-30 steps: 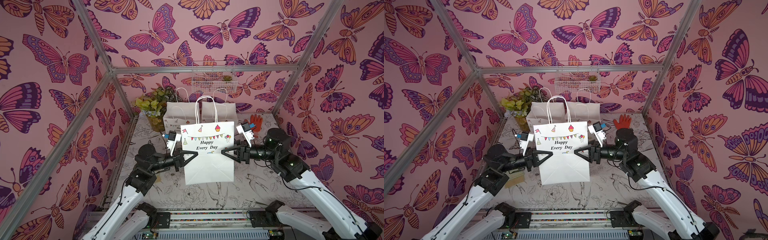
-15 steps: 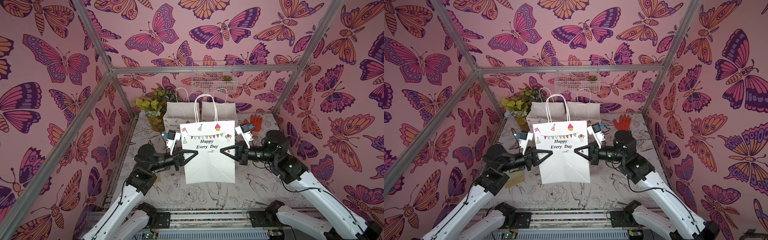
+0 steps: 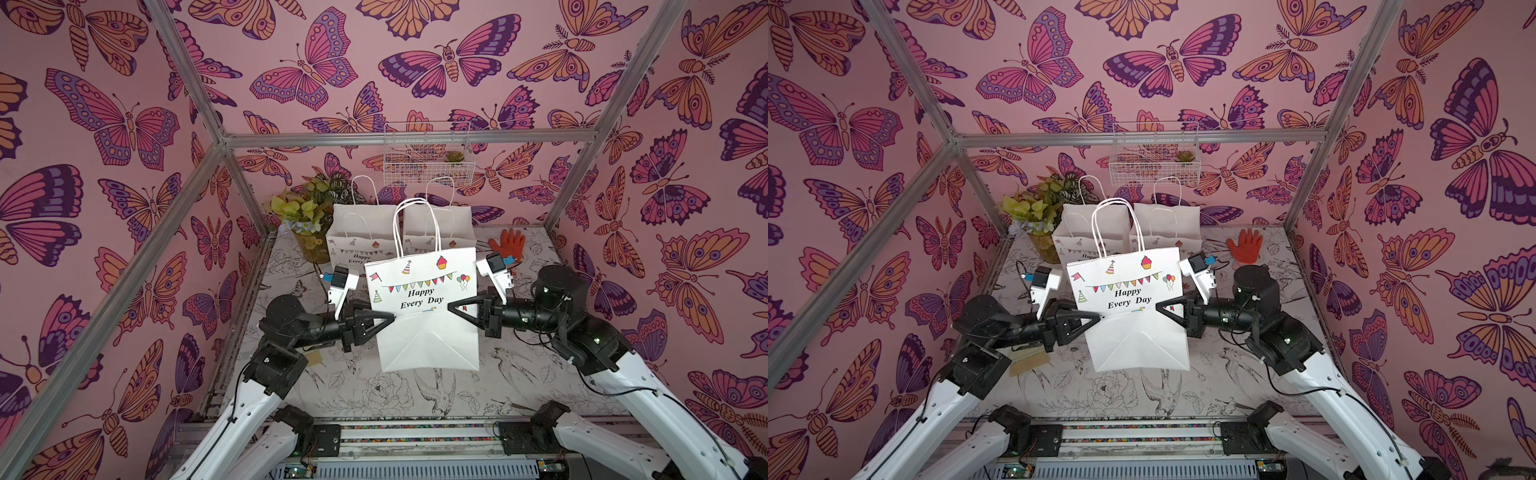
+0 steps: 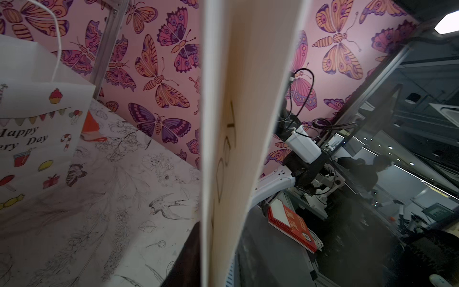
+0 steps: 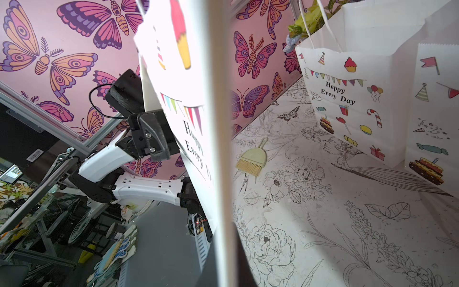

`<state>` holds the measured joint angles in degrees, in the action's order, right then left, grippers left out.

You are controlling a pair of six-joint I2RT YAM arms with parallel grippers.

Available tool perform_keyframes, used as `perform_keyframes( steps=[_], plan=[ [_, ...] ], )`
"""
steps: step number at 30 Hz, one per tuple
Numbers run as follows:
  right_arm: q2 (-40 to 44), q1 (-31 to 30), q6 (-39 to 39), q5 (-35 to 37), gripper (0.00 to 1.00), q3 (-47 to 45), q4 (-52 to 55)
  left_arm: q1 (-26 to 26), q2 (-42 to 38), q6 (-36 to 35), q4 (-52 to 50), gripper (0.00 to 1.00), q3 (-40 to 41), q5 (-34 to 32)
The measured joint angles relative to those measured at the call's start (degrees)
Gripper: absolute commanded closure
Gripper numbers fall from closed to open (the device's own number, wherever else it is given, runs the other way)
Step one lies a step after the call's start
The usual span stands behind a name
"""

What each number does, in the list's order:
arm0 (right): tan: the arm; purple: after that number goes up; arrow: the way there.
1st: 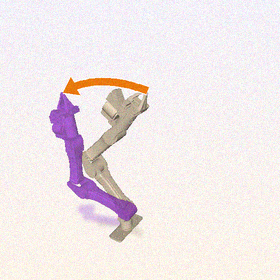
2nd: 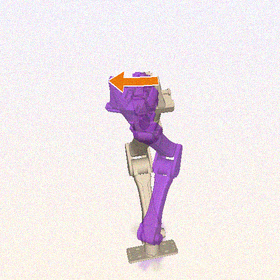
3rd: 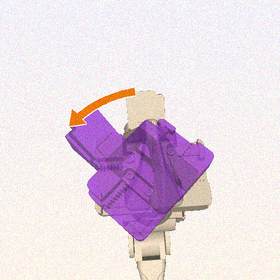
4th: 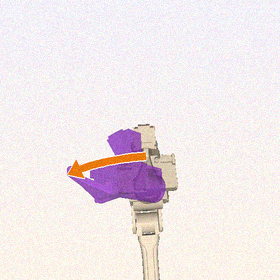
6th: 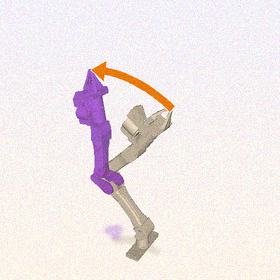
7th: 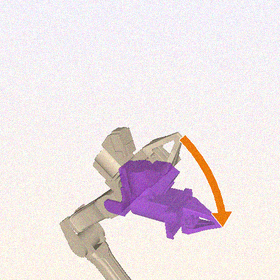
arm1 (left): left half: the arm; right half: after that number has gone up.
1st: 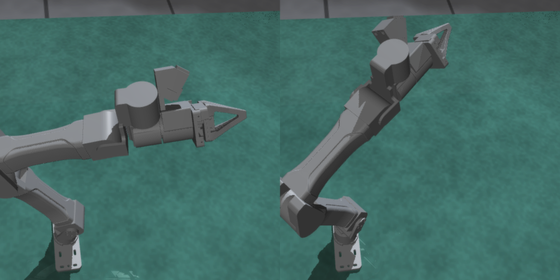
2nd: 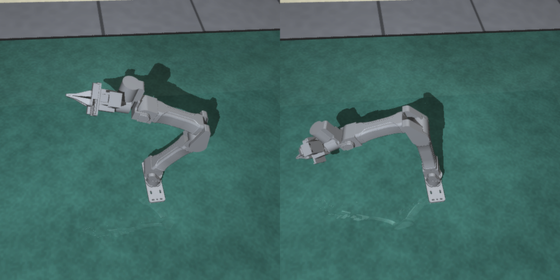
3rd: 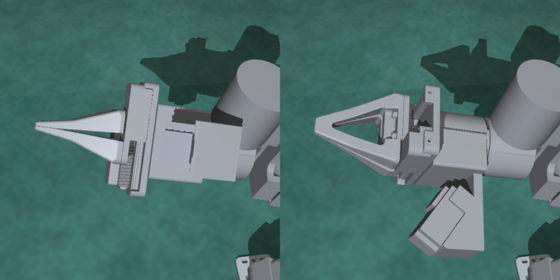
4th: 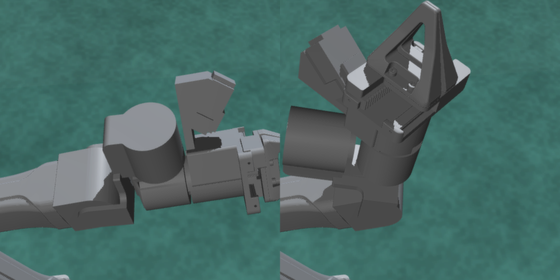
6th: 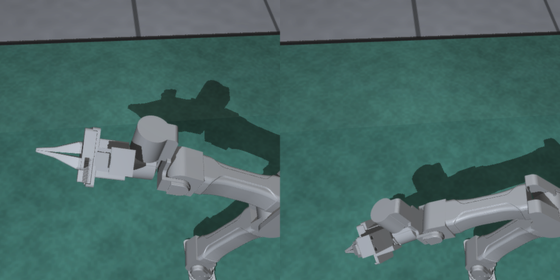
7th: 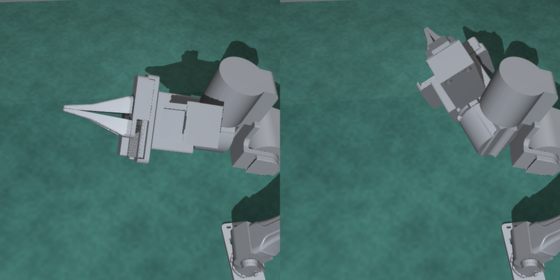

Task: Put away the paper bag
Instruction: Press the paper bag.

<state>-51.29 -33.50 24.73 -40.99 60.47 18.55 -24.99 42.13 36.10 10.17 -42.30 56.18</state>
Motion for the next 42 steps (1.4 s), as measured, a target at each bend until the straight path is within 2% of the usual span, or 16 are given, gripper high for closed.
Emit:
perform_keyframes(
  steps=[2,8,11,14,17,20,21,27,28,31,32,34,35,38,39,42],
  plan=[
    [-0.02,0.0,-0.61,0.02,1.0,0.24,0.68,0.0,-0.02,0.11,-0.07,1.0,0.0,-0.04],
    [-0.02,-0.02,-1.03,0.07,1.0,0.46,2.21,0.11,-0.02,-0.28,-1.18,0.99,0.0,-0.26],
    [-0.02,-0.02,-1.25,0.09,1.0,0.46,2.36,0.11,-0.02,-0.81,-1.25,0.67,0.0,-0.68],
    [-0.02,-0.02,-2.19,0.5,1.0,0.46,3.56,0.11,-0.55,-0.9,-1.68,0.62,0.0,-2.95],
    [0.0,-0.02,-3.04,0.9,1.0,0.46,5.38,0.11,-1.31,-0.94,-1.75,0.71,0.0,-5.86],
    [0.0,-0.02,-3.85,0.94,1.0,0.46,6.64,0.11,-1.49,-0.76,-1.77,0.97,0.0,-8.07],
    [0.0,-0.02,-4.04,0.94,1.0,0.46,6.95,0.11,-1.44,-0.66,-1.77,1.0,0.0,-8.61],
    [0.09,-0.02,-5.14,1.18,1.0,0.46,7.82,0.11,-0.59,-0.92,-1.95,1.0,0.0,-9.73],
    [0.09,-0.02,-5.31,1.29,1.0,0.44,7.93,0.11,-0.59,-0.94,-2.05,0.99,0.0,-9.75],
    [0.09,-0.02,-5.92,1.38,1.0,0.46,8.66,0.11,-0.68,-1.11,-2.08,0.64,0.0,-10.45],
    [0.09,-0.02,-6.29,1.4,1.0,0.46,9.51,0.11,-0.81,-1.09,-1.99,0.58,0.0,-11.19],
    [0.04,-0.02,-6.97,1.62,1.0,0.46,10.91,0.2,-0.98,-0.79,-1.88,0.56,0.02,-12.11],
    [0.04,-0.02,-7.26,1.77,1.0,0.46,11.58,0.2,-1.05,-0.68,-1.81,0.57,0.02,-12.63],
    [0.02,-0.02,-7.96,2.19,1.0,0.46,12.96,0.2,-1.2,-0.57,-1.7,0.95,0.07,-14.12],
    [0.02,-0.02,-8.13,2.23,1.0,0.46,13.16,0.22,-1.2,-0.59,-1.64,1.0,0.11,-14.53],
    [0.02,-0.02,-8.37,2.4,1.0,0.46,13.46,0.22,-1.18,-1.09,-1.68,1.0,0.31,-15.37]
  ],
)
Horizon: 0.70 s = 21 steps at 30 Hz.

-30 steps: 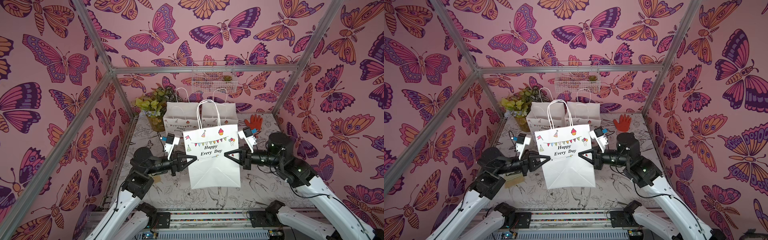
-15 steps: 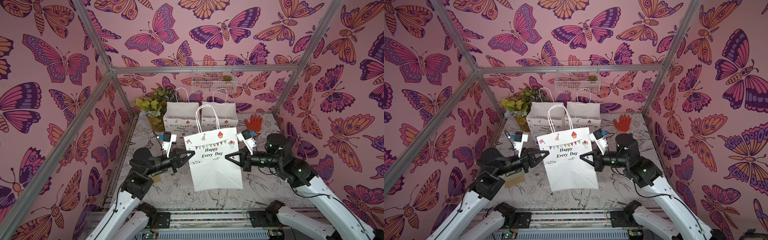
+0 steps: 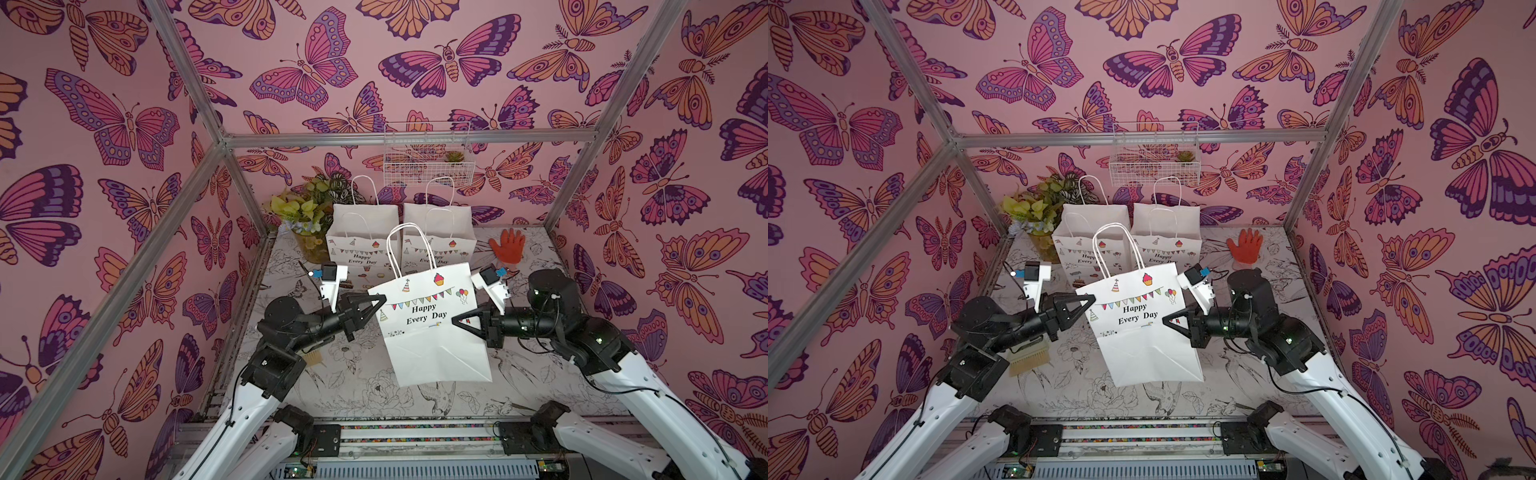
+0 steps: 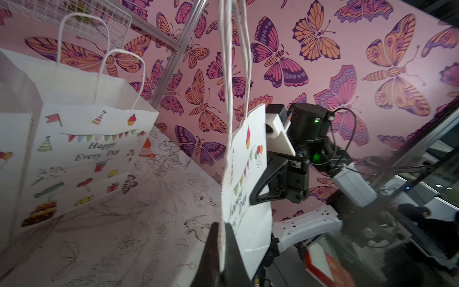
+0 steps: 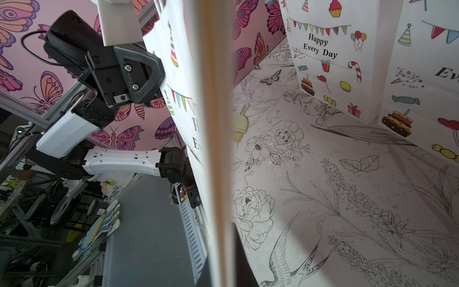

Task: Put away the paper bag
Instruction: Press the paper bag.

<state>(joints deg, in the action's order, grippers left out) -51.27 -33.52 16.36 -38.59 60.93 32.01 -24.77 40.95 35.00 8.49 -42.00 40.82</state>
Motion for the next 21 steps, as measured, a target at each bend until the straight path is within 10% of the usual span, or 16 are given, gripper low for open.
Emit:
perform_keyframes(
  steps=[7,10,12,14,16,21],
  plan=[
    [0.0,0.0,-0.15,0.07,1.0,0.0,0.26,0.0,0.11,-0.04,0.0,0.97,0.09,-0.13],
    [0.0,0.0,-0.28,0.11,1.0,-0.02,0.52,0.0,-0.15,-0.24,0.0,0.64,0.28,-0.46],
    [0.02,0.0,-0.48,0.26,1.0,-0.04,1.05,0.02,-0.7,-0.35,-0.02,0.61,0.52,-1.18],
    [0.09,0.0,-0.61,0.42,1.0,-0.33,1.55,0.04,-1.22,-0.28,0.02,0.63,0.59,-1.77],
    [0.28,0.0,-0.61,0.46,1.0,-0.79,1.75,0.07,-1.53,-0.15,0.02,1.0,0.61,-1.92],
    [0.74,0.0,-0.57,0.46,1.0,-1.36,1.81,0.13,-1.07,-0.46,0.07,1.0,0.61,-1.62]
  ],
)
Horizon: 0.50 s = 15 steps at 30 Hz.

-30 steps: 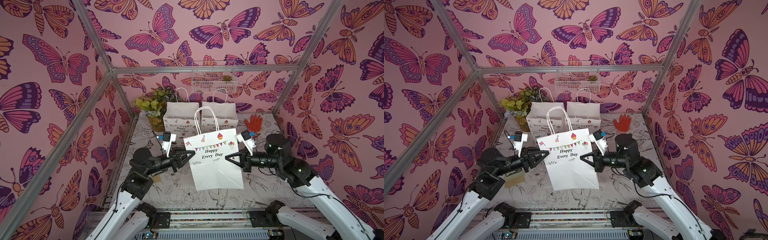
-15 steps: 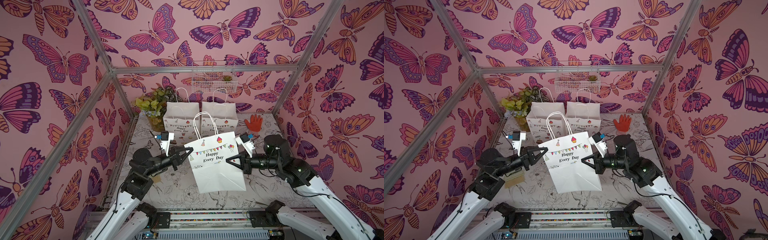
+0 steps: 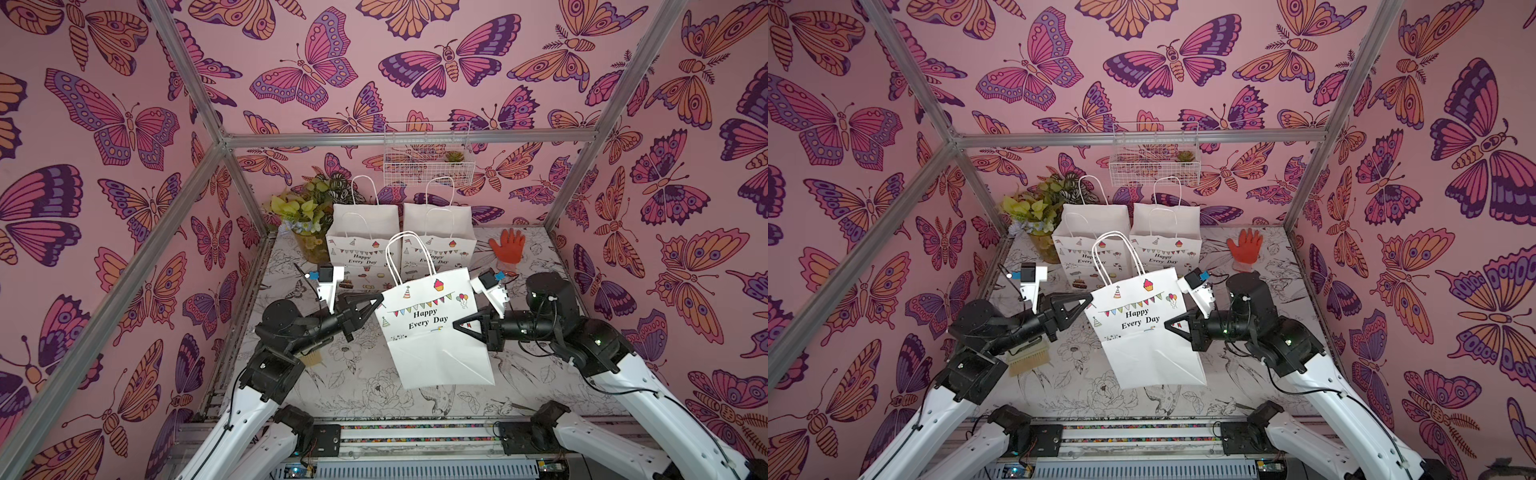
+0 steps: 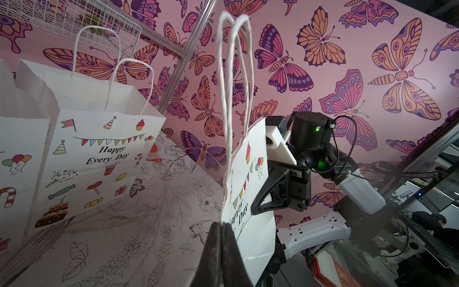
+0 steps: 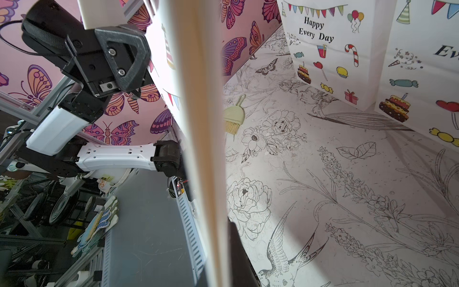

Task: Put away the paper bag
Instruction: Press the paper bag.

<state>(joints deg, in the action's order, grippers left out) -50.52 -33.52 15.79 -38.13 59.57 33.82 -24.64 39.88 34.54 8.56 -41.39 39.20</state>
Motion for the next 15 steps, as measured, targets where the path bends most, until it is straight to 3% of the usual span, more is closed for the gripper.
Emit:
perform_keyframes(
  steps=[2,7,9,10,11,13,14,15],
  plan=[
    [0.15,0.0,0.09,-0.02,1.0,0.0,0.0,0.04,0.28,0.02,0.0,1.0,0.0,0.02],
    [0.74,0.0,1.05,-0.09,1.0,0.0,-0.98,0.24,0.48,-0.33,0.42,0.43,0.0,1.79],
    [1.18,0.0,1.75,-0.07,1.0,0.0,-1.68,0.24,0.72,-0.2,0.48,0.36,-0.02,3.3],
    [1.46,0.0,2.08,-0.07,1.0,0.0,-1.99,0.24,0.96,-0.11,0.46,0.36,-0.02,4.11],
    [1.68,0.0,2.27,-0.09,1.0,0.0,-2.27,0.24,1.2,-0.02,0.44,0.43,-0.02,4.92],
    [2.08,0.0,2.73,-0.09,1.0,0.0,-3.04,0.24,1.7,0.31,0.39,0.82,-0.02,6.32],
    [2.19,0.0,2.99,-0.11,1.0,0.0,-3.3,0.24,1.86,0.02,0.42,0.97,-0.02,6.8],
    [2.25,0.0,3.32,-0.22,1.0,0.0,-3.58,0.24,1.97,0.02,0.42,1.0,-0.02,7.3]
  ],
)
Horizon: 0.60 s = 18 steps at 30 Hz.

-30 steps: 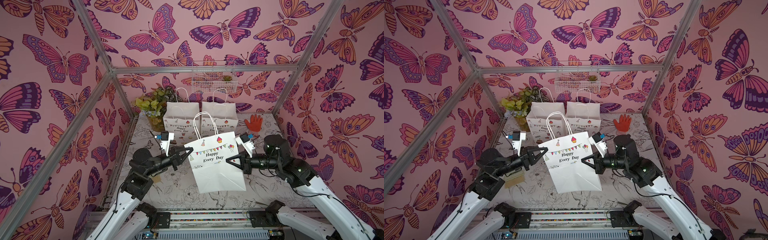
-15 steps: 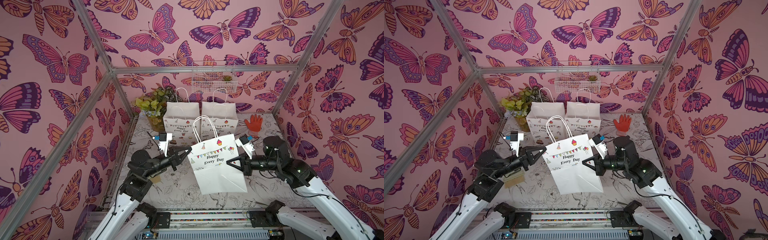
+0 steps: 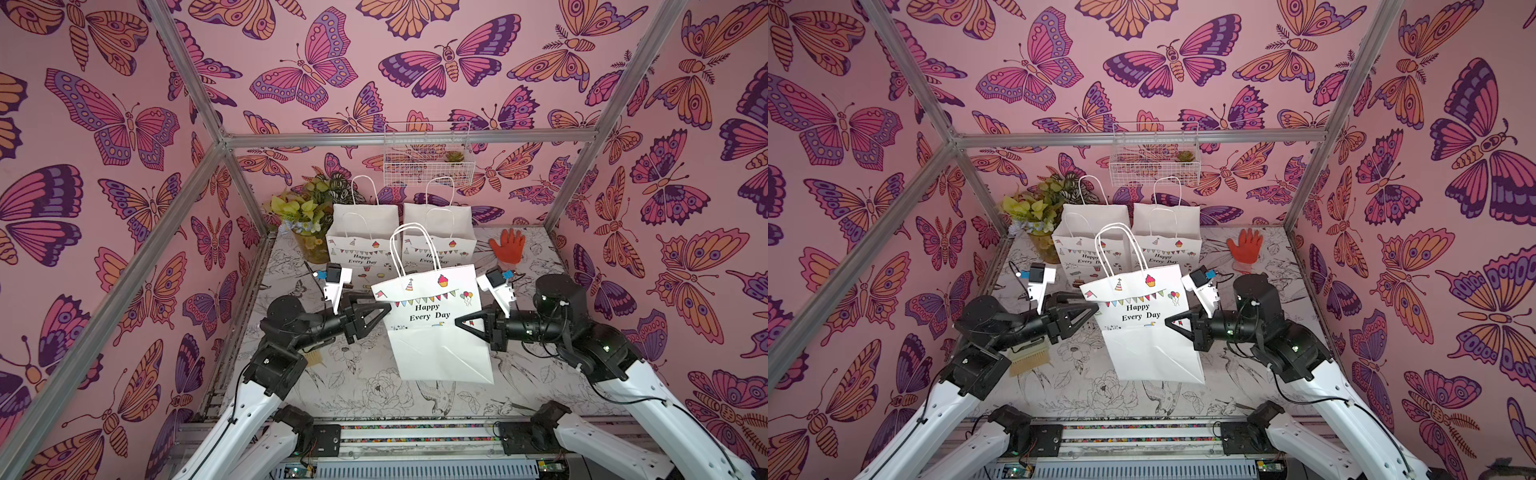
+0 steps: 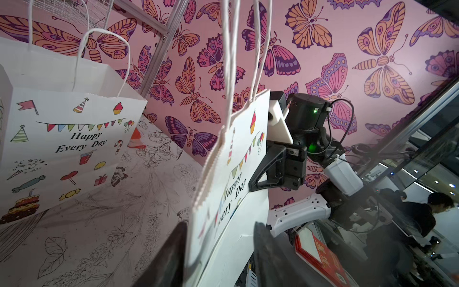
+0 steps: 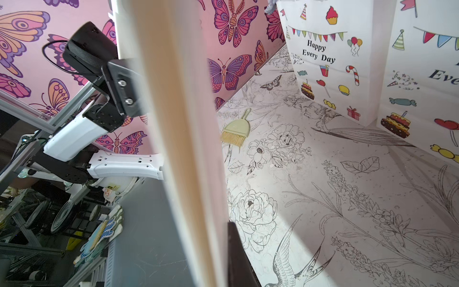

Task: Put away the paper bag
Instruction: Press the paper bag.

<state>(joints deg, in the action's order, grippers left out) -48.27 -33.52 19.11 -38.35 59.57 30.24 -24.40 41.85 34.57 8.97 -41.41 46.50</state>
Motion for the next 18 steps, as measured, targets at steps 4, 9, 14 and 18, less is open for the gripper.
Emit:
perform_keyframes(
  steps=[4,9,14,18],
  plan=[
    [0.02,0.0,0.83,-0.33,1.0,-0.02,-0.74,0.0,0.02,-0.26,0.44,1.0,-0.02,1.18],
    [0.02,0.11,1.88,-1.11,1.0,-0.02,-0.96,0.02,0.02,-0.26,1.05,0.62,-0.02,2.34],
    [0.2,1.55,3.23,-2.6,1.0,-0.11,-3.91,-0.35,-0.09,-0.44,2.16,0.19,-0.02,5.95],
    [0.37,3.15,5.14,-4.57,1.0,-0.57,-7.04,-0.87,0.66,-0.44,2.8,0.22,-0.02,8.9]
  ],
)
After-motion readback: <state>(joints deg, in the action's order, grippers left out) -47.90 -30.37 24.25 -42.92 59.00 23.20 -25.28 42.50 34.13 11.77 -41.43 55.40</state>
